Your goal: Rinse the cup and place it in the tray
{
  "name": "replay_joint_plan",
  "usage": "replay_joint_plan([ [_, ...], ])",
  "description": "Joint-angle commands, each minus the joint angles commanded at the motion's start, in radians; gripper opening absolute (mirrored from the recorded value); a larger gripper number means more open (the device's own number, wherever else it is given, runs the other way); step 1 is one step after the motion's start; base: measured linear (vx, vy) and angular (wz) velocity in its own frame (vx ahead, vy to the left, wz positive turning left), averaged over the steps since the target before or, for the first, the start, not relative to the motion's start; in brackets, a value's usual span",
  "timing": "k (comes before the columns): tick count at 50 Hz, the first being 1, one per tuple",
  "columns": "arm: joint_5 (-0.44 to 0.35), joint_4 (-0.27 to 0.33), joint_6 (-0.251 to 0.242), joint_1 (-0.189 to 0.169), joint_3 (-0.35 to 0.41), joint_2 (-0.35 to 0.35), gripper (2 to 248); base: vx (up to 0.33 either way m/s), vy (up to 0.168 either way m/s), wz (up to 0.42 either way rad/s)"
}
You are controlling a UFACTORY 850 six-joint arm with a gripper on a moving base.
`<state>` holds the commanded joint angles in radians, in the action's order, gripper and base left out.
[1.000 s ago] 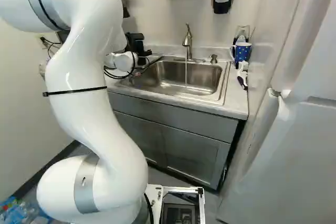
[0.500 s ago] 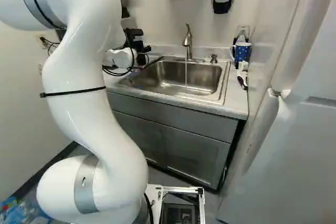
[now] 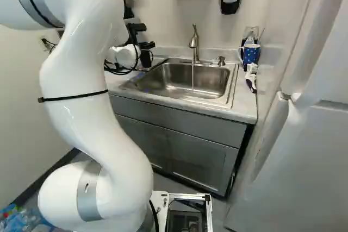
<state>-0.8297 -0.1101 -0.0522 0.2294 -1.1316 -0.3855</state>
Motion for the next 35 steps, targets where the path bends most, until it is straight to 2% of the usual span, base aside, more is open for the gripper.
replay_joint_plan([
  [35,0.000,0.000,0.000,-0.014,-0.027,0.041,247,0.000,0.000,0.000],
])
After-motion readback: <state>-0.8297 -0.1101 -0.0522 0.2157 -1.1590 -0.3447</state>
